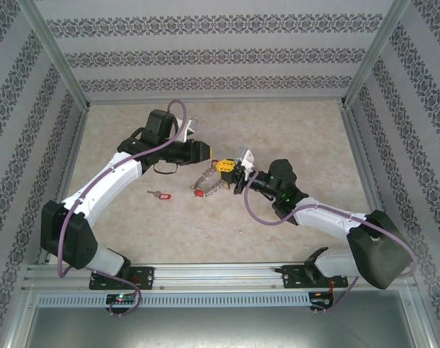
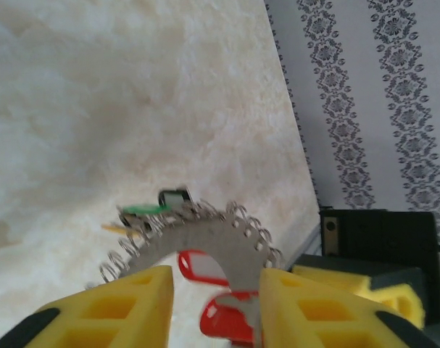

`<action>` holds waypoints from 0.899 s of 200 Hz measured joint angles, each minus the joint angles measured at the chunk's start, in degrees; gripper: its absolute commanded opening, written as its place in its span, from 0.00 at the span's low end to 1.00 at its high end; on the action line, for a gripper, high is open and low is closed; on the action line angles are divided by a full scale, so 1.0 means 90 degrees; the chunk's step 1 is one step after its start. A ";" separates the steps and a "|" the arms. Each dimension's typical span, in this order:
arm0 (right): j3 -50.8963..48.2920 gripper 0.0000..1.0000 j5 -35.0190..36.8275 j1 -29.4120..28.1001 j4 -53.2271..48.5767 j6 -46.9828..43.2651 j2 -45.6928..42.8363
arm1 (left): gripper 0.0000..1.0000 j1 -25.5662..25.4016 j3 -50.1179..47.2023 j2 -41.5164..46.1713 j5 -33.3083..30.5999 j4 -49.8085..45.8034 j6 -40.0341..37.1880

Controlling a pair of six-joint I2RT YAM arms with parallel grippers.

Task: Put the keys on the keyring

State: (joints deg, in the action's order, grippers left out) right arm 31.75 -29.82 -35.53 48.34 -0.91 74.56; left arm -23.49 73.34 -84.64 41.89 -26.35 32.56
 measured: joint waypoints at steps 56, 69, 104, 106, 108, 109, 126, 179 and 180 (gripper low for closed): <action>0.0015 0.00 0.0141 -0.0044 -0.0214 -0.0138 0.0000 | 0.33 0.0000 0.0100 -0.0002 0.0274 -0.0342 0.0323; 0.0017 0.00 0.0153 -0.0070 -0.0255 -0.0163 0.0000 | 0.32 0.0000 0.0100 -0.0002 0.0345 -0.0342 0.0376; 0.0024 0.00 0.0170 -0.0083 -0.0338 -0.0238 0.0000 | 0.13 0.0000 0.0100 -0.0032 0.0493 -0.0345 0.0500; 0.0024 0.00 0.0168 -0.0083 -0.0338 -0.0238 0.0000 | 0.12 0.0000 0.0100 -0.0034 0.0493 -0.0347 0.0471; 0.0027 0.00 0.0168 -0.0083 -0.0342 -0.0240 0.0000 | 0.11 0.0000 0.0100 -0.0036 0.0495 -0.0342 0.0483; 0.0027 0.00 0.0168 -0.0083 -0.0345 -0.0240 0.0000 | 0.10 0.0000 0.0100 -0.0039 0.0495 -0.0345 0.0498; 0.0039 0.00 0.0170 -0.0083 -0.0376 -0.0260 0.0000 | 0.00 0.0000 0.0100 -0.0080 0.0512 -0.0342 0.0510; 0.0022 0.00 0.0797 -0.0253 -0.0102 0.0078 0.0017 | 0.00 0.0000 0.0100 -0.0102 0.0440 -0.0274 0.0561; 0.0019 0.00 0.0831 -0.0257 -0.0080 0.0087 0.0019 | 0.00 0.0000 0.0100 -0.0102 0.0442 -0.0262 0.0563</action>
State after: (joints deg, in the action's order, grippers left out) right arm 31.92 -22.35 -37.85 47.62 -0.12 74.74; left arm -23.49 74.24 -85.56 45.87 -28.71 37.63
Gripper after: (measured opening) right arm 0.049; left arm 0.060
